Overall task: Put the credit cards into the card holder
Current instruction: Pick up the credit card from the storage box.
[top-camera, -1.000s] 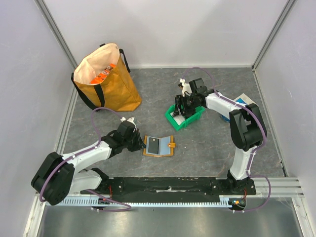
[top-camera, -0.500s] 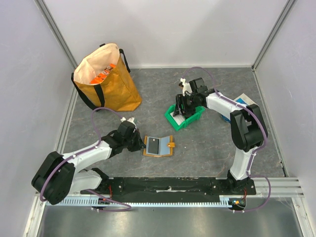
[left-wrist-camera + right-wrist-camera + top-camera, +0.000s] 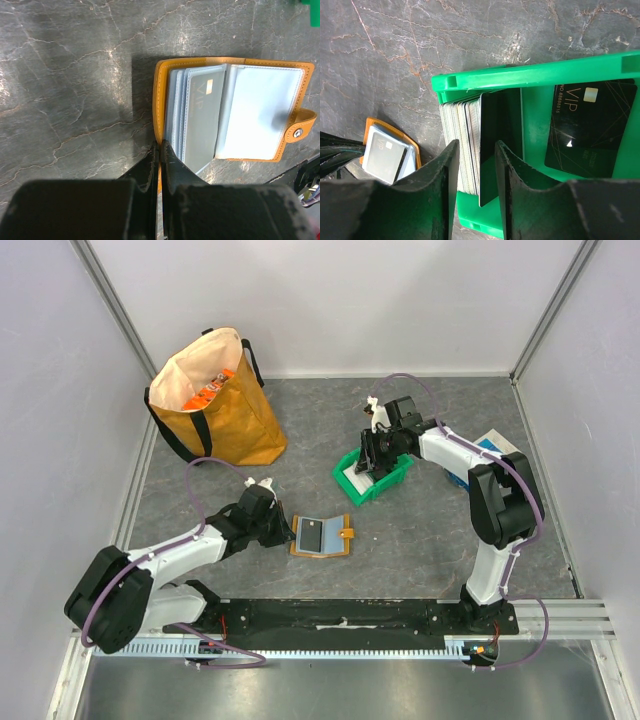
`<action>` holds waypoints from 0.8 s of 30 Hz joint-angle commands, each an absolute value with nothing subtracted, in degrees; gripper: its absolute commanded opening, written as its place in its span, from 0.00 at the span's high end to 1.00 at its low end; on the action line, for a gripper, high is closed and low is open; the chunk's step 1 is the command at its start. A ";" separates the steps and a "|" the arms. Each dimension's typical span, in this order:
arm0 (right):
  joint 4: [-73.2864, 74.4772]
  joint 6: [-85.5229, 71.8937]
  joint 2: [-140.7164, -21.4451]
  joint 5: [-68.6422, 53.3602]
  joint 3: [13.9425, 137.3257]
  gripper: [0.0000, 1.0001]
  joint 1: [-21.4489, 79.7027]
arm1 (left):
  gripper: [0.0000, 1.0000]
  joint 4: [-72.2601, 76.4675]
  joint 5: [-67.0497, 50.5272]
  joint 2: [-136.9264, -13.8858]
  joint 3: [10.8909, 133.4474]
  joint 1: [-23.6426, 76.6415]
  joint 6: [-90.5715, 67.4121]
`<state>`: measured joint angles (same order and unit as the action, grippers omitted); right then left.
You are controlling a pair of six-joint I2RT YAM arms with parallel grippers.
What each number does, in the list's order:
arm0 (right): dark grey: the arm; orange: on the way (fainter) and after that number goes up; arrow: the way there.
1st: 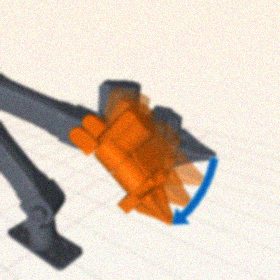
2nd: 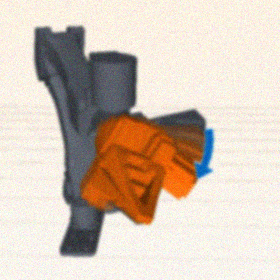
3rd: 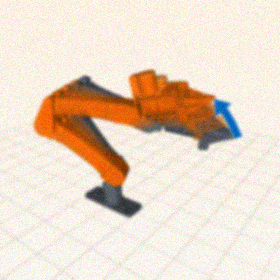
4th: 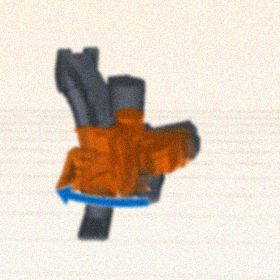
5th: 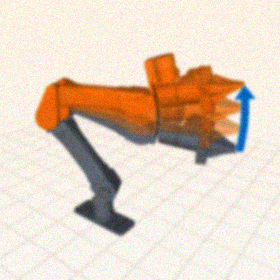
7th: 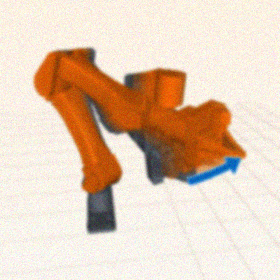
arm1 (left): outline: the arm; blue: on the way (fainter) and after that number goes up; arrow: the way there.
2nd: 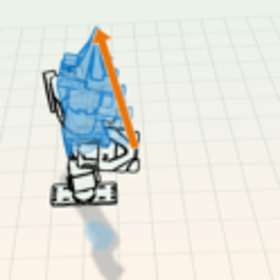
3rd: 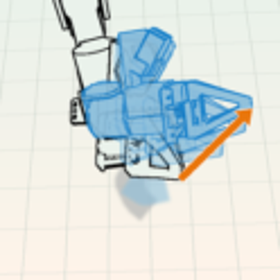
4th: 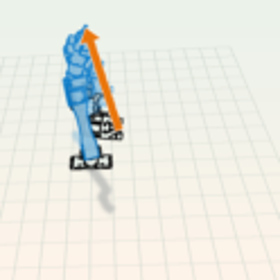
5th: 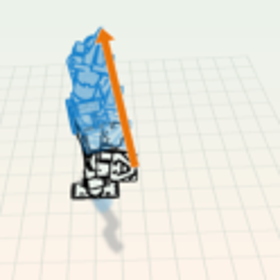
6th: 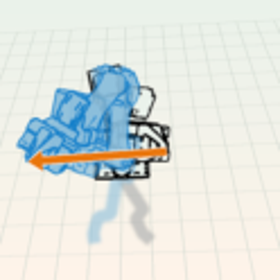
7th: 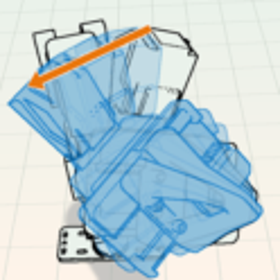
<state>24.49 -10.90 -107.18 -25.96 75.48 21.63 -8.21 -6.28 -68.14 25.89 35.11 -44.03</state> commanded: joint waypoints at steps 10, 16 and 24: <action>24.61 -11.34 -104.85 -28.39 77.17 0.68 21.53 | 0.98 -6.07 -7.29 -69.08 27.86 35.07 -42.27; 24.70 -11.43 -104.94 -28.74 76.73 0.81 21.09 | 0.98 -5.98 -7.64 -69.35 27.77 35.07 -42.10; 24.61 -11.60 -104.94 -29.88 76.64 0.83 20.30 | 0.98 -5.89 -7.65 -69.79 27.77 35.16 -42.19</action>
<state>24.49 -11.07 -107.09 -27.62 75.48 20.75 -7.46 -6.63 -69.25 25.93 35.11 -44.03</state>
